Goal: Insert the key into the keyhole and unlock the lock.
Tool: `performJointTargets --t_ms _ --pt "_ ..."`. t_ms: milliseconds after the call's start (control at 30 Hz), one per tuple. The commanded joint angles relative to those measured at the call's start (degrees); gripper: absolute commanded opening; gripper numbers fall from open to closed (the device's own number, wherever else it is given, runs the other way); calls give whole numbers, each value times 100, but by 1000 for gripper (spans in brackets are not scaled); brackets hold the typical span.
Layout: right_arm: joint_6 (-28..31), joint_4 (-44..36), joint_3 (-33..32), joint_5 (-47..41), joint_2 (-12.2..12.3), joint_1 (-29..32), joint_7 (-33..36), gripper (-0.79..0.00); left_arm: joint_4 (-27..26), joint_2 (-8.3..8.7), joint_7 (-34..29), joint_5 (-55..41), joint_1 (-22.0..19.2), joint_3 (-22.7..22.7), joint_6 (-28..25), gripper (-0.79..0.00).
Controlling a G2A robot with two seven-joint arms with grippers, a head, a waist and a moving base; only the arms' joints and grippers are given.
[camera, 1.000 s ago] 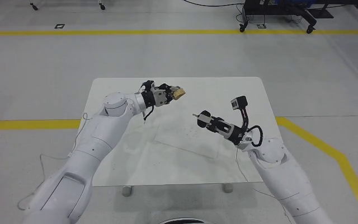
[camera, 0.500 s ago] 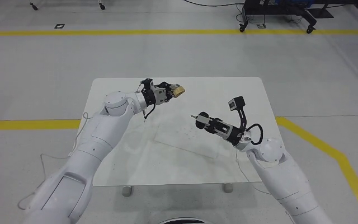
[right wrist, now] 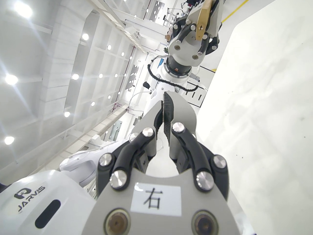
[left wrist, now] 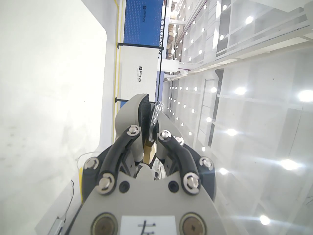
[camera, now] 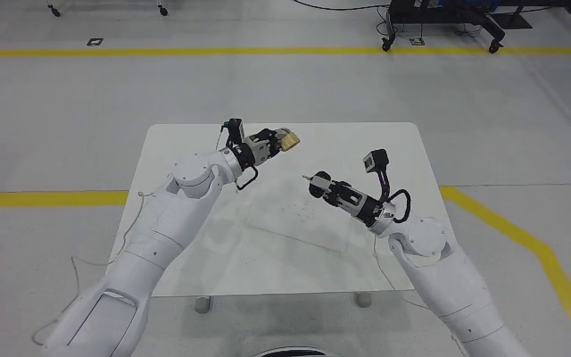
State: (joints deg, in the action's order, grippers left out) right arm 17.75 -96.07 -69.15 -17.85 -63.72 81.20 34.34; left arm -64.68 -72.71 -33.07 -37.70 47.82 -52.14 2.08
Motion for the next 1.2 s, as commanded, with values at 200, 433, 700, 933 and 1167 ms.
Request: performJointTargets --t_ms 200,433,700,933,1167 --pt "161 -151 -128 583 -5 39 -494 -785 -160 -72 215 -252 233 -18 193 -785" --pt "287 -225 -185 406 -3 47 -421 -785 -114 -156 286 -357 83 74 674 -785" --pt "287 -225 -185 406 -3 47 -421 -785 -114 -156 286 -357 83 74 674 -785" --pt "640 -939 -353 1988 48 264 -683 -785 -114 -156 286 -357 83 74 674 -785" --pt "612 -1954 -480 5348 87 959 -1908 -785 -114 -156 286 -357 83 74 674 -785"
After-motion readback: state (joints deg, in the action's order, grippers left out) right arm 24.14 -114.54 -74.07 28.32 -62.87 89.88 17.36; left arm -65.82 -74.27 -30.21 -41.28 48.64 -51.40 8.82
